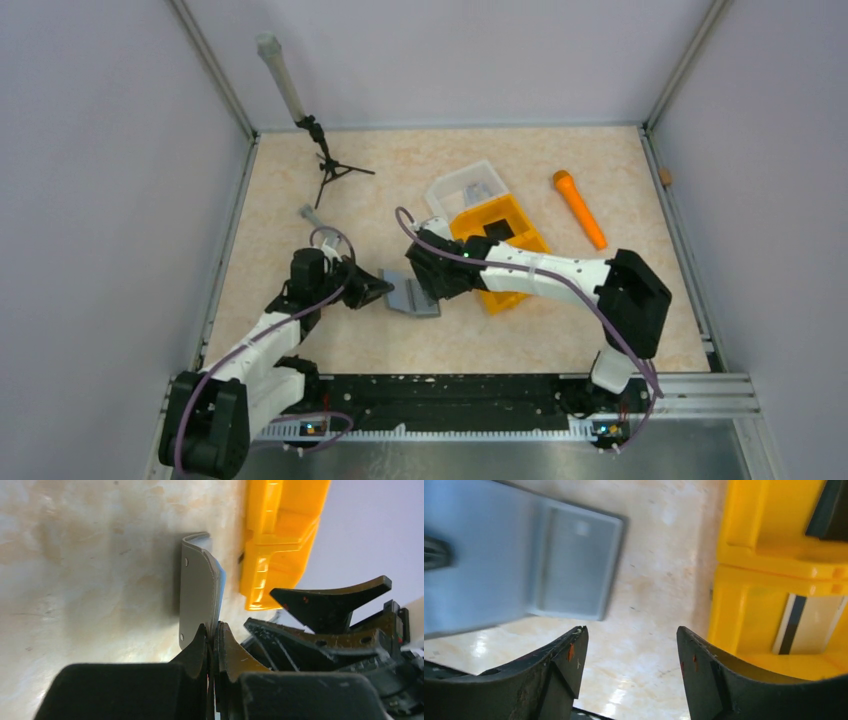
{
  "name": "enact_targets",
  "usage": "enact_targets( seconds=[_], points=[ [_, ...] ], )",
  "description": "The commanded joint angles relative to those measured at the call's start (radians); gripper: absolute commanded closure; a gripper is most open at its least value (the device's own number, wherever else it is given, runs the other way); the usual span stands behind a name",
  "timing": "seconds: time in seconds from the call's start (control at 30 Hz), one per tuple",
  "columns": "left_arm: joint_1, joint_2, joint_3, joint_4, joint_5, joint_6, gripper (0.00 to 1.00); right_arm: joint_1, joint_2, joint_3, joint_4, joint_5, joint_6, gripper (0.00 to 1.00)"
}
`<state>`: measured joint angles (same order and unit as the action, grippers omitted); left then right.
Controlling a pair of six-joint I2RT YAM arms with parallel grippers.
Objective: Take the credit cards out of the card holder
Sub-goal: Move the storage box to the center of the board.
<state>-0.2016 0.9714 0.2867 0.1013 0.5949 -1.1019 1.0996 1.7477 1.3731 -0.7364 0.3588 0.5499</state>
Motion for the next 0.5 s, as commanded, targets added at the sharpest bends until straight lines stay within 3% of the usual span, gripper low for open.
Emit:
enact_targets(
  seconds=[0.0,0.2,0.37,0.47],
  points=[
    [0.005,0.013,0.116,-0.147,-0.075,0.189,1.0,-0.062,-0.149,-0.167,0.169,-0.085,0.033,0.29],
    [0.005,0.102,0.21,-0.264,-0.167,0.332,1.0,-0.119,-0.164,-0.334,0.295,-0.161,0.079,0.24],
    [0.005,0.143,0.215,-0.248,-0.178,0.346,0.89,-0.167,-0.161,-0.409,0.376,-0.228,0.103,0.22],
    [0.005,0.144,0.215,-0.245,-0.184,0.348,0.88,-0.185,-0.145,-0.414,0.365,-0.21,0.108,0.22]
  ],
)
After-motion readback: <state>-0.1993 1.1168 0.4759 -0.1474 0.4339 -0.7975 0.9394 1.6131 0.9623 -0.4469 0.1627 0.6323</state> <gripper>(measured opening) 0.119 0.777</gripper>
